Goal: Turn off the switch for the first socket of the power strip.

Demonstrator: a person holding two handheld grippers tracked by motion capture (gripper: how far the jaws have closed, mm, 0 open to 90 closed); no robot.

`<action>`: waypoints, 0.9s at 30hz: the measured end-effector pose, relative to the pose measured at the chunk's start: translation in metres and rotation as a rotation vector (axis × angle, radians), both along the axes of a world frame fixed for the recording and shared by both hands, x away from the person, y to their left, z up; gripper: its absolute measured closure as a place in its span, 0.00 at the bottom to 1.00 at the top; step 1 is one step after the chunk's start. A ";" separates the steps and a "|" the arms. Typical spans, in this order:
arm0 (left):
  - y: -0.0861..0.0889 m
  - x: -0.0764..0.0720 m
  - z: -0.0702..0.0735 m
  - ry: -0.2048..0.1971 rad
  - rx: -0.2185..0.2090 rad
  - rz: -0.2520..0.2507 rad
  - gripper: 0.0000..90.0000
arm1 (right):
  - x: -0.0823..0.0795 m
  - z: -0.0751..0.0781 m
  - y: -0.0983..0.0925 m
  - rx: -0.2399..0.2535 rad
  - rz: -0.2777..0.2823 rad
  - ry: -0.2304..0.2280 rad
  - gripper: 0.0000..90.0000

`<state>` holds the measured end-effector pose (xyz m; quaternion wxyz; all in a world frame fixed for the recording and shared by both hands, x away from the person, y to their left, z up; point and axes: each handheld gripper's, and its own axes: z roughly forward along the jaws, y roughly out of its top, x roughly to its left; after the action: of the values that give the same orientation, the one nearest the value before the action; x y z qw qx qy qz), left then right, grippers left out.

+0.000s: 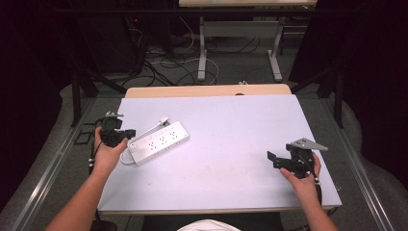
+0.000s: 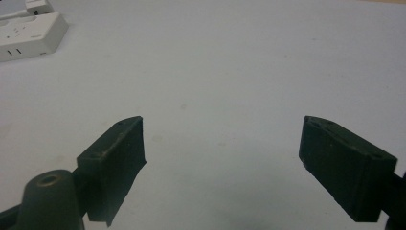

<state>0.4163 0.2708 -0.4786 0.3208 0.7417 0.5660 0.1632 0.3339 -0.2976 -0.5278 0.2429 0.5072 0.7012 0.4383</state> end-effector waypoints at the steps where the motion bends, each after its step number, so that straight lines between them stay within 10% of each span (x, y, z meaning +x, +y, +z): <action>1: -0.001 0.001 0.000 0.012 -0.003 -0.008 0.94 | 0.000 0.000 0.000 -0.001 -0.001 0.002 0.17; 27: -0.029 0.019 -0.017 -0.010 -0.004 -0.001 0.95 | 0.001 -0.001 0.001 0.008 0.009 0.017 0.17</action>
<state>0.4358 0.2421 -0.4955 0.3249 0.7405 0.5645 0.1656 0.3345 -0.2963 -0.5289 0.2331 0.5088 0.7035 0.4381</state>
